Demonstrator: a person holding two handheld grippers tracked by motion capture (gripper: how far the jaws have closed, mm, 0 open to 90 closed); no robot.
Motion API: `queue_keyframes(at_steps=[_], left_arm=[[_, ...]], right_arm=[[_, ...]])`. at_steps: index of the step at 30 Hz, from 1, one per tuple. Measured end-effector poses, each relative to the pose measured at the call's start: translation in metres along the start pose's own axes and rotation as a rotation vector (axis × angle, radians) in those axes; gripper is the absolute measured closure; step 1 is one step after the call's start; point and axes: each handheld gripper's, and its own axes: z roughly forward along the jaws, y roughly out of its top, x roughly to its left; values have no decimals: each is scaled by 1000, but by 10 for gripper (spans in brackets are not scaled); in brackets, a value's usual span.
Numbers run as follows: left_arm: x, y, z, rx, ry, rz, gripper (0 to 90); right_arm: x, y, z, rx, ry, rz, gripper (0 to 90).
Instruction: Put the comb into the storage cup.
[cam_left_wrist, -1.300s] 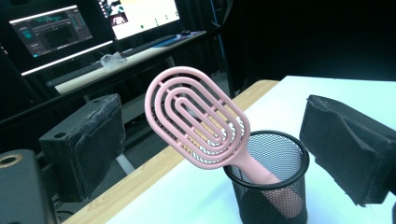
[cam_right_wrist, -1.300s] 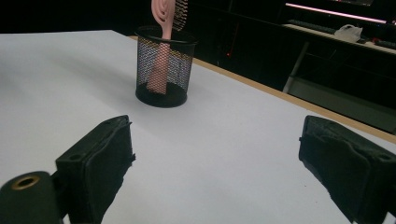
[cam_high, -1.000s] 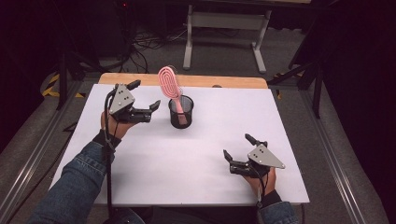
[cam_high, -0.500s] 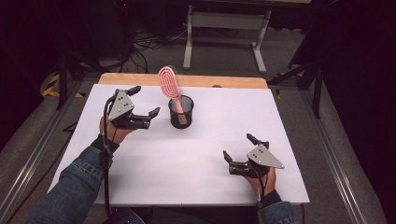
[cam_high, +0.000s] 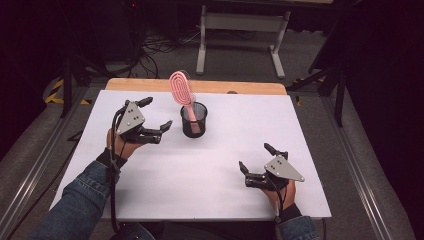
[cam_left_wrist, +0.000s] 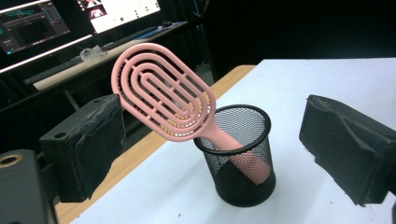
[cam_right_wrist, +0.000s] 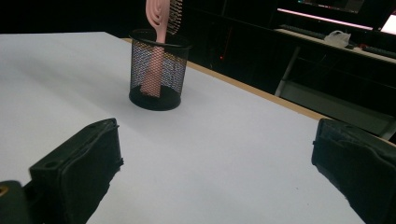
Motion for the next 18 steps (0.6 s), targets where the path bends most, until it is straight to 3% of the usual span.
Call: queue_keyframes(at_steps=[18], left_arm=[[-13, -4, -7, 9, -30, 36, 77]], right_arm=[[1, 1, -1, 0, 3, -8, 23]])
